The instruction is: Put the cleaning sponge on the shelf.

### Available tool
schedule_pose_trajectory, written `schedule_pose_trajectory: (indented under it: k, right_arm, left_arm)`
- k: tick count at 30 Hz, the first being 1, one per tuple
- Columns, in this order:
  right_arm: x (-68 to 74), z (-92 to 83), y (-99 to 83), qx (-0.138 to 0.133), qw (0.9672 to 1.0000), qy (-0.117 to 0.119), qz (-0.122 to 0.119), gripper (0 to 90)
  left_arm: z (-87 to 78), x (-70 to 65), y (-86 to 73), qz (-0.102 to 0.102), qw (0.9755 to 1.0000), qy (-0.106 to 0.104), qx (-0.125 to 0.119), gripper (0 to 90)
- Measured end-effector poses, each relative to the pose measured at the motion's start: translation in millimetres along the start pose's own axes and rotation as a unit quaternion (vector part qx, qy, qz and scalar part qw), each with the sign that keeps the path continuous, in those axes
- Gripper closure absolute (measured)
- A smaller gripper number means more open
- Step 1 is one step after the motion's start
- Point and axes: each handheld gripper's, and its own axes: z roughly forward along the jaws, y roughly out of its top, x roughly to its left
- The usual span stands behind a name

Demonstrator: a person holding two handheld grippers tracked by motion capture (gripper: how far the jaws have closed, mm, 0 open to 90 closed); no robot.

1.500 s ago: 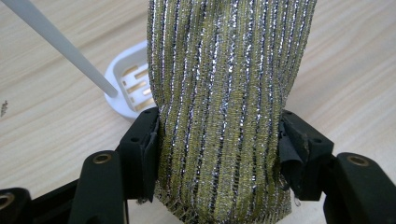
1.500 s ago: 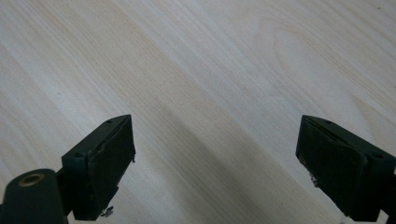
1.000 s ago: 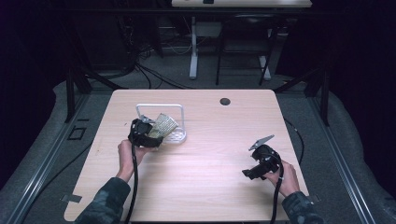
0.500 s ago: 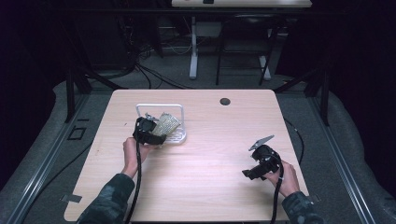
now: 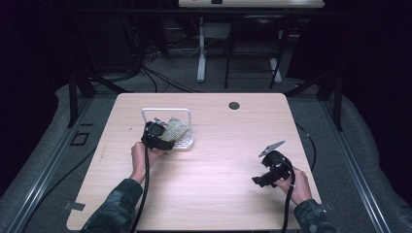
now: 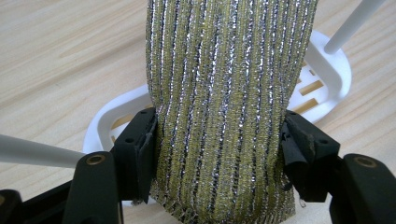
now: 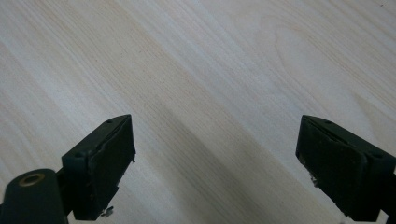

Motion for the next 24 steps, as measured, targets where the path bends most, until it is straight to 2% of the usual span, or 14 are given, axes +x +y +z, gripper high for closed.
schedule_pose_trajectory:
  k: [8, 13, 18, 24]
  right_arm:
    - [0.4, 0.6, 0.7, 0.003, 1.0000, 0.000, -0.001, 11.3]
    - [0.0, 0.7, 0.4, 0.003, 1.0000, 0.001, -0.002, 11.3]
    - [0.0, 0.2, 0.4, 0.004, 1.0000, 0.001, -0.004, 11.3]
    - [-0.2, 0.6, 0.2, 0.002, 1.0000, 0.001, -0.004, 11.3]
  left_arm:
    - [3.8, -1.0, -0.2, -0.003, 1.0000, 0.004, 0.007, 28.2]
    - [2.4, -2.1, 0.6, -0.003, 0.9999, 0.016, 0.000, 22.2]
    - [3.3, -1.5, 0.2, -0.005, 0.9997, 0.022, 0.001, 20.0]
    - [4.1, -1.4, 0.3, -0.008, 0.9997, 0.021, -0.006, 16.0]
